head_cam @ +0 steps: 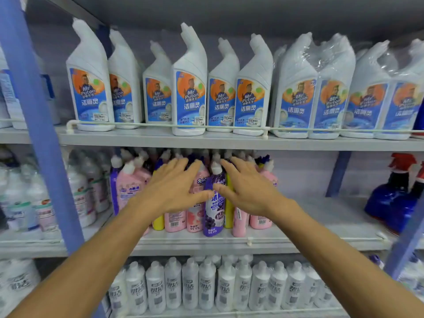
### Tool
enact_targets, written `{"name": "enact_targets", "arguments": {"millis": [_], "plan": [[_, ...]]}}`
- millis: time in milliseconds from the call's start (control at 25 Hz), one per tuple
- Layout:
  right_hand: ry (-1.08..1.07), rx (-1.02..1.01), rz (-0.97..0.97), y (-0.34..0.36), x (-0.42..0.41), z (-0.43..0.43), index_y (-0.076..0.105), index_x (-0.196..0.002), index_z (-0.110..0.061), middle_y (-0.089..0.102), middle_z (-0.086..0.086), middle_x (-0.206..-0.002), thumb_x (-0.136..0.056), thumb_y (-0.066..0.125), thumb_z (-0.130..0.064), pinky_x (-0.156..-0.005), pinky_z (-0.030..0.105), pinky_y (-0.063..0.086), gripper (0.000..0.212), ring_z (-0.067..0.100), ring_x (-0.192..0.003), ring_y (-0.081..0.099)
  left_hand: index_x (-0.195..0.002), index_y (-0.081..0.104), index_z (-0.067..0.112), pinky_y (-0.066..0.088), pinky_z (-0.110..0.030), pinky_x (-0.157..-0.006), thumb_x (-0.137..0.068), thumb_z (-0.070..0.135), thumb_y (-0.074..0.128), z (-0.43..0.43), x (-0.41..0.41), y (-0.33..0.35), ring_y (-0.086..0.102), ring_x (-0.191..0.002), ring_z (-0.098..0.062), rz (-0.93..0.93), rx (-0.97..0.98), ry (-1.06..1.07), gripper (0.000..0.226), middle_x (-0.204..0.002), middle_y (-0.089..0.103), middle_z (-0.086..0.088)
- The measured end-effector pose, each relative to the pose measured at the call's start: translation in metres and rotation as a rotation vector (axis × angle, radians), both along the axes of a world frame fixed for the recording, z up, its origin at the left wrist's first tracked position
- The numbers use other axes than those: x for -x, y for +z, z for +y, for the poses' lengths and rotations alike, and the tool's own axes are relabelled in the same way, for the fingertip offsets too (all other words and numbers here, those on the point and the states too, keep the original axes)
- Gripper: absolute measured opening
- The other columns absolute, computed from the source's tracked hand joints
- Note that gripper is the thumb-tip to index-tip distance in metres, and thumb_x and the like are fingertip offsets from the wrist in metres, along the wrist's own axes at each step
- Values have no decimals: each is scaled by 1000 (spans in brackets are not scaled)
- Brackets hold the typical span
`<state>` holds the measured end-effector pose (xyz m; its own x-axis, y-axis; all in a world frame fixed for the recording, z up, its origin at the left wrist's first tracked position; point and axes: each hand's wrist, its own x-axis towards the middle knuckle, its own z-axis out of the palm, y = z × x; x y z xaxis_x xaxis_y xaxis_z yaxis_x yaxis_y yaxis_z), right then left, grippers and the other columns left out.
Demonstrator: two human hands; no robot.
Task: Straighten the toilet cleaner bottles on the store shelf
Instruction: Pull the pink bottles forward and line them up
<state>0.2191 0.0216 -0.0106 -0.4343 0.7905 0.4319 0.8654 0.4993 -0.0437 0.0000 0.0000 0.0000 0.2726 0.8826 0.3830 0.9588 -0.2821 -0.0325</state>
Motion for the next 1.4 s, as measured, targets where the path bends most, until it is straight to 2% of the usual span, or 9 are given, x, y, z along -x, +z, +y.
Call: {"name": "enact_targets", "arguments": {"millis": [160, 360, 600, 720, 880, 1000, 1200, 1320, 1400], "plan": [[-179, 188, -152, -20, -1, 23, 31, -150, -17, 35, 13, -153, -97, 42, -65, -104, 54, 46, 73, 36, -139, 36, -152, 28, 24, 35, -50, -110, -83, 82, 41, 21, -8, -21, 39, -136, -35, 138, 222, 111, 91, -146, 45, -13], [-200, 80, -121, -28, -1, 31, 44, -139, -14, 46, 11, -142, -98, 49, -56, -96, 52, 50, 59, 34, -129, 44, -140, 40, 21, 43, -49, -98, -83, 81, 45, 40, -13, -32, 47, -128, -35, 80, 289, 158, 83, -139, 50, -14], [-95, -6, -76, -46, -16, 23, 42, -139, -16, 45, 7, -142, -97, 52, -53, -89, 50, 54, 57, 32, -126, 48, -128, 46, 19, 42, -44, -83, -84, 78, 47, 47, -14, -38, 52, -119, -34, 58, 227, 132, 73, -124, 55, -13], [-164, 4, -38, -42, -43, 31, 44, -136, -15, 49, 8, -134, -97, 52, -51, -85, 50, 55, 54, 32, -120, 51, -119, 49, 17, 39, -40, -78, -86, 74, 50, 56, -13, -31, 53, -118, -36, 17, 227, 147, 66, -120, 57, -14], [-233, 62, 1, -32, -54, 48, 38, -146, -9, 47, 15, -144, -97, 54, -47, -94, 52, 52, 64, 35, -130, 48, -128, 47, 13, 48, -42, -84, -87, 67, 56, 77, -21, -17, 57, -113, -35, -60, 216, 150, 69, -121, 59, -14], [-225, 80, 24, -26, -48, 62, 34, -148, -4, 48, 20, -143, -97, 56, -45, -92, 48, 50, 69, 39, -131, 49, -119, 52, 11, 46, -36, -79, -85, 60, 64, 93, -23, -17, 60, -102, -34, -202, 196, 141, 61, -113, 62, -15], [-275, 157, 281, -36, -36, 88, 34, -144, 0, 58, 24, -131, -91, 70, -43, -82, 40, 50, 77, 41, -115, 60, -123, 55, 12, 43, -31, -82, -87, 38, 69, 118, -24, -38, 58, -113, -37, -485, 153, 218, 46, -122, 60, -15], [-309, 182, 451, -48, -28, 96, 31, -149, -5, 58, 22, -132, -85, 76, -41, -86, 42, 53, 86, 43, -110, 63, -130, 53, 13, 46, -35, -92, -86, 35, 72, 132, -22, -46, 56, -119, -38, -474, 164, 252, 52, -130, 57, -16], [-327, 179, 490, -51, -24, 98, 30, -150, -7, 58, 20, -133, -84, 77, -39, -87, 42, 54, 88, 43, -109, 63, -123, 57, 13, 48, -35, -89, -81, 37, 75, 138, -19, -47, 59, -113, -37, -465, 171, 249, 51, -123, 63, -15]]}}
